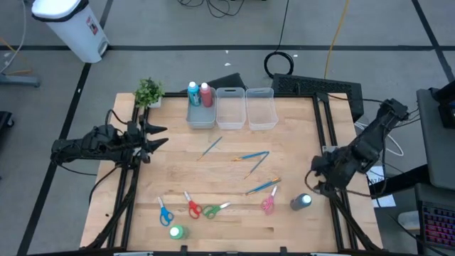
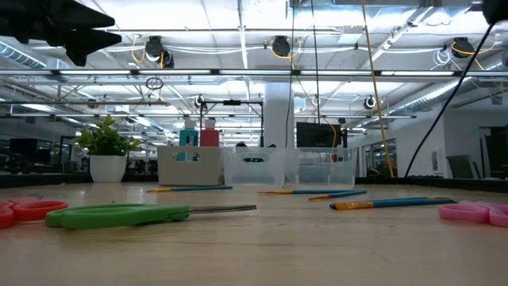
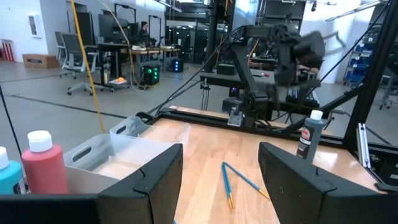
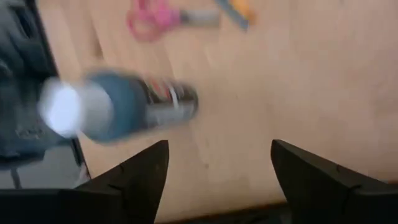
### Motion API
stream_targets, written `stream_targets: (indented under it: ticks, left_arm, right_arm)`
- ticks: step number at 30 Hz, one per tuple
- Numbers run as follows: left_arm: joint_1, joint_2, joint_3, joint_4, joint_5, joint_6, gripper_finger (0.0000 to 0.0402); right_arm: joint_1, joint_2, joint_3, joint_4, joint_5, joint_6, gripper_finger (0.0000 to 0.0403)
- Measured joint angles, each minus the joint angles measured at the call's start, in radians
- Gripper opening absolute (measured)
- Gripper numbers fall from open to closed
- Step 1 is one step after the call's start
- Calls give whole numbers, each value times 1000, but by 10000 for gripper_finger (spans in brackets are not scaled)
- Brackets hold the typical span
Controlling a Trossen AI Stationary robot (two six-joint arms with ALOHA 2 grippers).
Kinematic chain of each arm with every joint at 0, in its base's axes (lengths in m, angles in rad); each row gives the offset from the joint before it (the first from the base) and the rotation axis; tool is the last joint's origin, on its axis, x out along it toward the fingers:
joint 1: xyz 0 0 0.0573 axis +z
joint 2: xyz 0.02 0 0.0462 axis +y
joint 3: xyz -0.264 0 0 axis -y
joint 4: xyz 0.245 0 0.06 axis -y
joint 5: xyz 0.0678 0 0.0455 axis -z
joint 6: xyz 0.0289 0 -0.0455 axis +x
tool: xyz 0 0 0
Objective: Pick & Place Paint Supplies
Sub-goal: Put the black paint bottles into the gray bin
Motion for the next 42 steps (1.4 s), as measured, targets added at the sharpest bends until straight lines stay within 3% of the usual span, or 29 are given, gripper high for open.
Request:
stream_targets:
  ticks: [8, 20, 32, 36, 42]
  left_arm:
    - [0, 0, 0, 18, 0, 2, 218]
    - [0, 0, 1, 51, -56, -2, 218]
    - [0, 0, 2, 53, -69, -8, 218]
    - [0, 0, 2, 58, -70, -9, 218]
    - [0, 0, 2, 63, -71, -10, 218]
  right_arm:
    - [97, 3, -239, 313, -52, 117, 245]
    - [102, 2, -616, 873, -94, 136, 212]
    - [102, 6, -821, 1417, 70, 0, 203]
    - [102, 13, -824, 1411, 65, -59, 205]
    - [102, 9, -824, 1447, 205, -109, 204]
